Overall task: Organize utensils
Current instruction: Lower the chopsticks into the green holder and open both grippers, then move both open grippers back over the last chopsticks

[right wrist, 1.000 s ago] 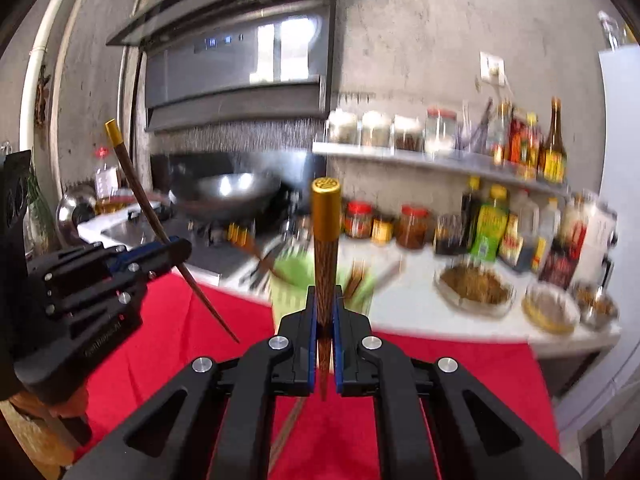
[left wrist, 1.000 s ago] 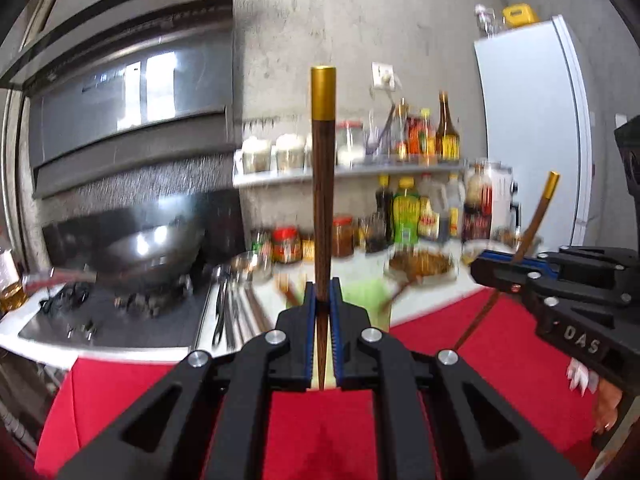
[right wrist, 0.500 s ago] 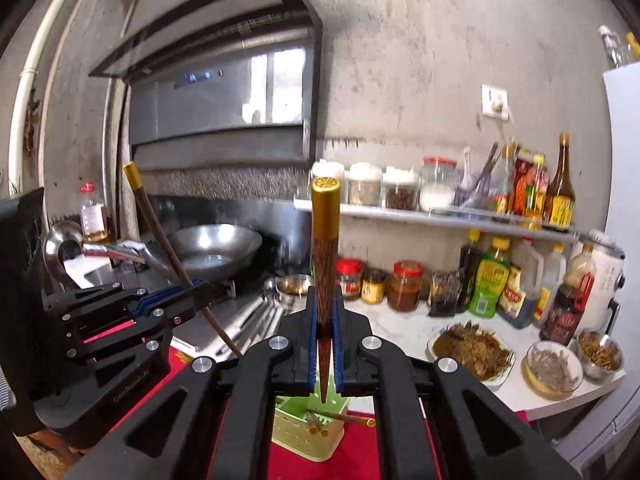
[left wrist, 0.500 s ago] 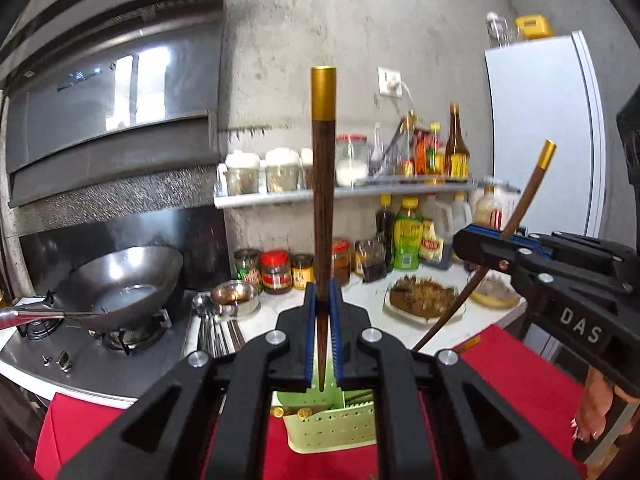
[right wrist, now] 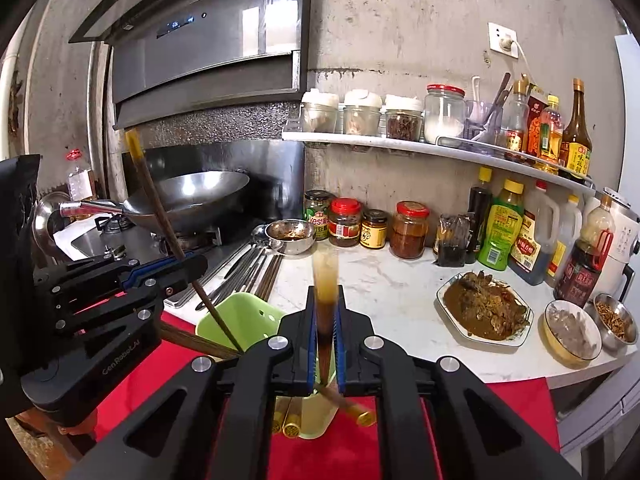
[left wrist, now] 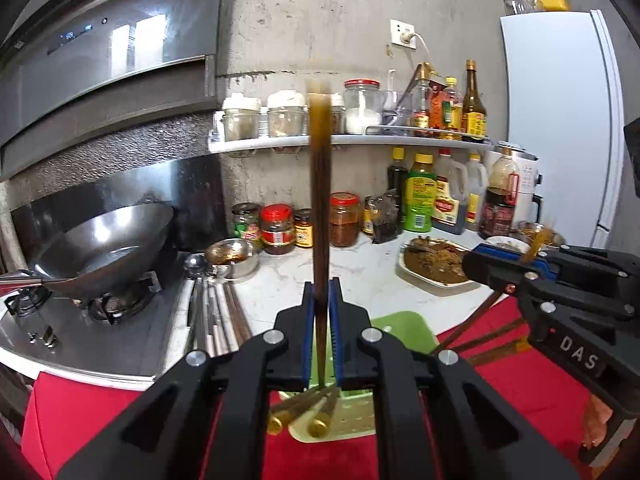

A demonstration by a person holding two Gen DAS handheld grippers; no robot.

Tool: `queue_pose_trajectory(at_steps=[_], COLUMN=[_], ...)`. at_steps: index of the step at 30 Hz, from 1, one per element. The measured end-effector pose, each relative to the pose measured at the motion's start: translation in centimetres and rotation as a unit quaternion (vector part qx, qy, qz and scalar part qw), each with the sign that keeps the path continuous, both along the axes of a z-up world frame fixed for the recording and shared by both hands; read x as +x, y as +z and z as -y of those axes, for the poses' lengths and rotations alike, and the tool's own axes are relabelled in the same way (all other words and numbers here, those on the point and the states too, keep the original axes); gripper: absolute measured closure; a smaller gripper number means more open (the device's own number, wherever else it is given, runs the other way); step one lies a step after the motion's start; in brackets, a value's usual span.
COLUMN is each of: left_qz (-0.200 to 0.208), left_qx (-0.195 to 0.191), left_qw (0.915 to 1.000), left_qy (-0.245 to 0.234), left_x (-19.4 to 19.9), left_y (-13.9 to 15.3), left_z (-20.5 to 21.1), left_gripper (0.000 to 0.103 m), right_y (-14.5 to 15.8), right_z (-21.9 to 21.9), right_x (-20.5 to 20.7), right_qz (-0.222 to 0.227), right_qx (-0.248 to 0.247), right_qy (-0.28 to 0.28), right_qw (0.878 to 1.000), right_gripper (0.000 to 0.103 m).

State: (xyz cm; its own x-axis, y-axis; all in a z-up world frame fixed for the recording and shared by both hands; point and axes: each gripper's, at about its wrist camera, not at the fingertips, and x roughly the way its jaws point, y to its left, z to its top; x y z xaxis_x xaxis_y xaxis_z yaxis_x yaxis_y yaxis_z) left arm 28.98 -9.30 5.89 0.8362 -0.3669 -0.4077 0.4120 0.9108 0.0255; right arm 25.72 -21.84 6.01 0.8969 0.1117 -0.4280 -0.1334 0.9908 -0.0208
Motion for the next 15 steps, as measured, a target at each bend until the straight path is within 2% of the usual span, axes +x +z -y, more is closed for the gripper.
queue_pose_trajectory(at_steps=[1,2,3,5,11,15], left_qz=[0.003,0.008,0.014,0.024,0.060,0.067], left_qx=[0.002,0.002,0.000,-0.009,-0.017,-0.002], left_qw=[1.0000,1.0000,0.9999,0.9997,0.9978,0.9964], left_qy=[0.001,0.001,0.001,0.002,0.019,0.052], left_x=[-0.2,-0.4,-0.8,-1.5,-6.1,-9.9], left_y=[0.2,0.6,1.1,2.1,5.4,5.6], left_z=[0.0,0.1,0.0,-0.2,-1.9,-3.6], left_gripper=[0.089,0.082,0.078,0.069,0.069,0.069], right_y=[0.3,0.7,1.2,2.1,5.1,4.9], right_z=[0.0,0.0,0.1,0.2,0.4,0.6], right_x=[-0.4,-0.8,-1.3,-2.3,-8.0,-12.4], right_qz=[0.004,0.010,0.017,0.030,0.063,0.063], right_qx=[-0.001,-0.001,-0.004,-0.008,-0.020,-0.017], right_qy=[-0.001,-0.001,-0.004,-0.010,-0.017,-0.017], right_qw=[1.000,1.000,1.000,0.999,0.998,0.998], right_gripper=[0.081,0.067,0.064,0.064,0.064,0.064])
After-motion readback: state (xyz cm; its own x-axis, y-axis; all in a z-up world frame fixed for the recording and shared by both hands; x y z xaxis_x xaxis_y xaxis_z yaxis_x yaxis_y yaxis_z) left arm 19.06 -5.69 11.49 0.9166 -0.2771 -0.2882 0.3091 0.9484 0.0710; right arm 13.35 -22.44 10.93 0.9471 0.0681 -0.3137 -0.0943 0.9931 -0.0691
